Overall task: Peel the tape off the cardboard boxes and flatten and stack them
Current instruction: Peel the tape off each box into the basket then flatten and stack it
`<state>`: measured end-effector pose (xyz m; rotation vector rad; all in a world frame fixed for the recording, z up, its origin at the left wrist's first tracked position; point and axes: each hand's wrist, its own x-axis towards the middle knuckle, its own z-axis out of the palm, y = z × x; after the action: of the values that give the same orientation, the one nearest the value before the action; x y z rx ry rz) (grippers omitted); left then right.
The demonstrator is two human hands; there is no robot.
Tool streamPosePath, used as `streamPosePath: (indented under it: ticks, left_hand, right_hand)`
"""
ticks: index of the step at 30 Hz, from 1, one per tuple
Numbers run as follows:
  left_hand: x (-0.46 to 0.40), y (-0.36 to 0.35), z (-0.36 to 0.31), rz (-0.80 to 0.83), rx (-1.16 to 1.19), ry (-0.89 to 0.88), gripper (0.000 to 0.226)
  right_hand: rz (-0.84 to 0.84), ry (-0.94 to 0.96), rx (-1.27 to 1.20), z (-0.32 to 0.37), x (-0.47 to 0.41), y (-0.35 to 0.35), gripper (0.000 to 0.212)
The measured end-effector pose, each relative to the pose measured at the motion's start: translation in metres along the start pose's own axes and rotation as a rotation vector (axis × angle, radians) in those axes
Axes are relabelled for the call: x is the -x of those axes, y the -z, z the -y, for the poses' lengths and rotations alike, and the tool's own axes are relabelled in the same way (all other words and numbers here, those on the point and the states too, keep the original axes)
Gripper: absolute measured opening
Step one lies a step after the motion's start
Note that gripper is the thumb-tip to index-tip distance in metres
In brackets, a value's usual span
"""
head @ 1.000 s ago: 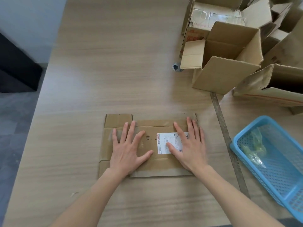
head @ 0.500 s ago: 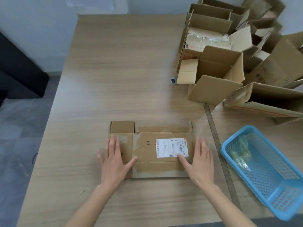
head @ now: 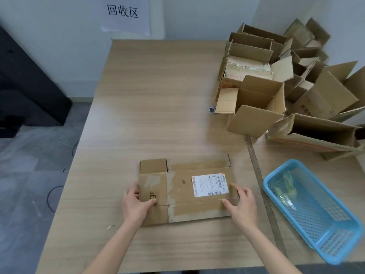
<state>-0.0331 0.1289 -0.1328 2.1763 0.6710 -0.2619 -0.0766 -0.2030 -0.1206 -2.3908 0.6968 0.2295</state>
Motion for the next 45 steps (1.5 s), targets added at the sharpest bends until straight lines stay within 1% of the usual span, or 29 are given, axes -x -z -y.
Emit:
streamPosePath:
  ticks: [1,2,4,6,9,11,13,16,17,19,21,22,24,26,28,30,32,34,36,38,40,42,45]
  left_hand:
    - [0.003,0.003,0.003,0.023,-0.012,0.006,0.101]
    - [0.005,0.006,0.007,0.046,-0.015,0.011,0.098]
    - [0.011,0.011,0.014,0.064,0.016,0.037,0.096]
    - [0.016,0.015,0.019,0.066,0.064,0.048,0.099]
    - [0.021,0.031,0.018,0.088,0.213,0.057,0.098]
    - [0.022,0.047,0.012,0.113,0.330,0.051,0.095]
    - [0.020,0.067,0.003,0.130,0.401,0.005,0.089]
    - [0.016,0.102,-0.017,0.145,0.426,-0.085,0.069]
    - [0.016,0.113,-0.026,0.164,0.441,-0.104,0.067]
    - [0.018,0.133,-0.040,0.191,0.471,-0.112,0.072]
    - [0.018,0.149,-0.042,0.201,0.426,-0.106,0.082]
    - [0.017,0.156,-0.035,0.211,0.381,-0.099,0.085]
    - [0.014,0.168,-0.015,0.220,0.273,-0.095,0.088]
    - [0.008,0.178,0.011,0.196,0.170,-0.105,0.086]
    - [0.001,0.186,0.028,0.151,0.103,-0.123,0.083]
    - [-0.005,0.187,0.036,0.092,0.062,-0.131,0.082]
    - [-0.010,0.182,0.042,0.066,0.002,-0.144,0.082]
    - [-0.018,0.173,0.048,0.067,-0.042,-0.177,0.085]
    - [-0.031,0.161,0.052,0.088,-0.049,-0.183,0.091]
    - [-0.042,0.148,0.056,0.096,-0.036,-0.149,0.097]
    - [-0.052,0.132,0.064,0.070,-0.024,-0.117,0.100]
    - [-0.060,0.120,0.073,0.031,-0.039,-0.127,0.104]
    - [-0.071,0.109,0.079,-0.027,-0.106,-0.147,0.110]
  right_hand:
    - [0.015,-0.010,-0.029,0.000,0.001,0.000,0.067]
    - [0.029,-0.041,-0.060,0.002,0.001,0.000,0.070]
    - [0.049,-0.117,-0.102,0.005,0.000,0.002,0.084]
    - [0.078,-0.141,-0.094,0.010,-0.001,0.004,0.093]
    - [0.097,-0.118,-0.105,0.025,0.000,0.013,0.092]
    - [0.104,-0.079,-0.138,0.040,0.001,0.021,0.089]
    - [0.099,-0.018,-0.187,0.060,0.002,0.030,0.084]
    - [0.134,0.099,-0.263,0.107,0.009,0.039,0.069]
    - [0.150,0.147,-0.280,0.126,0.013,0.039,0.063]
    - [0.118,0.213,-0.282,0.163,0.022,0.036,0.052]
    - [0.049,0.199,-0.254,0.197,0.032,0.030,0.047]
    - [0.042,0.177,-0.228,0.210,0.036,0.026,0.049]
    - [0.075,0.141,-0.126,0.225,0.044,0.016,0.061]
    - [0.136,0.130,0.002,0.228,0.049,0.003,0.069]
    - [0.187,0.147,0.066,0.222,0.052,-0.010,0.074]
    - [0.203,0.157,0.082,0.215,0.052,-0.022,0.078]
    - [0.223,0.150,0.082,0.206,0.052,-0.035,0.083]
    - [0.239,0.141,0.045,0.196,0.051,-0.048,0.090]
    - [0.266,0.109,0.022,0.190,0.042,-0.061,0.102]
    - [0.279,0.092,0.075,0.188,0.032,-0.074,0.113]
    - [0.229,0.110,0.215,0.183,0.022,-0.092,0.112]
    - [0.137,0.125,0.316,0.177,0.016,-0.105,0.115]
    - [0.067,0.115,0.291,0.167,0.002,-0.114,0.135]
